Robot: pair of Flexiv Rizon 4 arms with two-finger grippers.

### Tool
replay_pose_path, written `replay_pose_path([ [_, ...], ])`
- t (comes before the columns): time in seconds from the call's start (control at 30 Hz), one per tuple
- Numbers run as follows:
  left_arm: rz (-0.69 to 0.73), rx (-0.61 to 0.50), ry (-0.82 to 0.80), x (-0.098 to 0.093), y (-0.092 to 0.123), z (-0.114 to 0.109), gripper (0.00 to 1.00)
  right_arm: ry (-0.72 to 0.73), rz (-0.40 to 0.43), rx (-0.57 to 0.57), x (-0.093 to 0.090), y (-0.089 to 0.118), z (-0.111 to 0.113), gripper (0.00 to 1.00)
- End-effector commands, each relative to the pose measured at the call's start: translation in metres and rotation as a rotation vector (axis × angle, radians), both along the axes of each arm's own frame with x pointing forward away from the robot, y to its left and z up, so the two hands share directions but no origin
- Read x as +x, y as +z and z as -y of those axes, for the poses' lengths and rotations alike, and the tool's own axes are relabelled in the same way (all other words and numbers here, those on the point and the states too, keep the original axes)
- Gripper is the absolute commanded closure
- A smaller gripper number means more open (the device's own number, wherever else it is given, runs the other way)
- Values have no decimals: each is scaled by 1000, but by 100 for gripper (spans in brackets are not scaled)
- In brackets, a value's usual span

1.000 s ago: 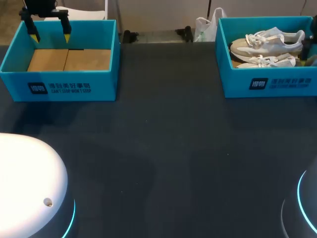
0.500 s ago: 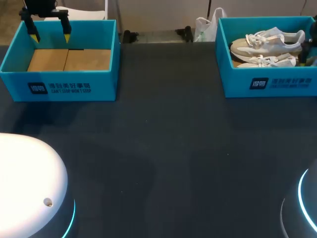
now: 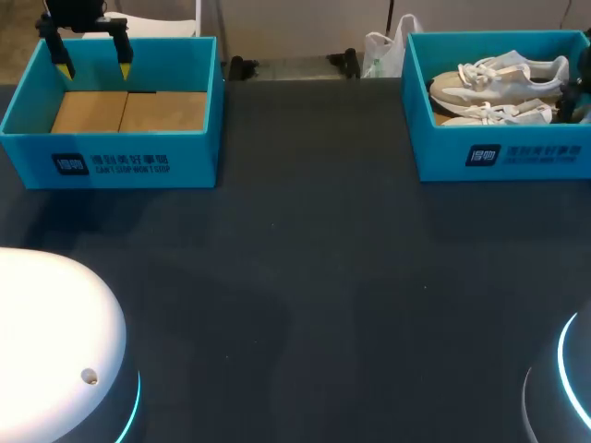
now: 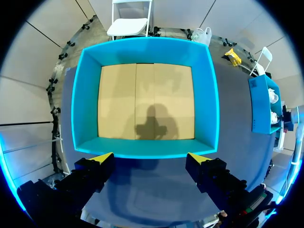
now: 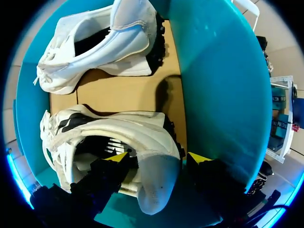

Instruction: Take the shoe out of the shoebox, open the shoe tongue, remove and reinsert the insole, then place the shoe into the shoebox

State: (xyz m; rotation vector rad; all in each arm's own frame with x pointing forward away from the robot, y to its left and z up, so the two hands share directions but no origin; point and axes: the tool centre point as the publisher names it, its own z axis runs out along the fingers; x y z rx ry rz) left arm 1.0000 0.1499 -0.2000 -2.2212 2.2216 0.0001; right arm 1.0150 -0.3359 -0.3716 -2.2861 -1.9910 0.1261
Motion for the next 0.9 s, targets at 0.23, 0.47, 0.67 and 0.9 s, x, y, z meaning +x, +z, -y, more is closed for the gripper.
replay_pose_path([
  [0.23,0,0,0,0,0,0,0,-21,1,-4,-1,-5,16,25],
  [0.47,0,0,0,0,0,0,0,-33,-2,-9,-1,-7,16,60],
  [0.67,0,0,0,0,0,0,0,-62,18,-29,-3,-1,13,100],
  [0.9,0,0,0,0,0,0,0,-108,58,-79,-4,19,11,100],
])
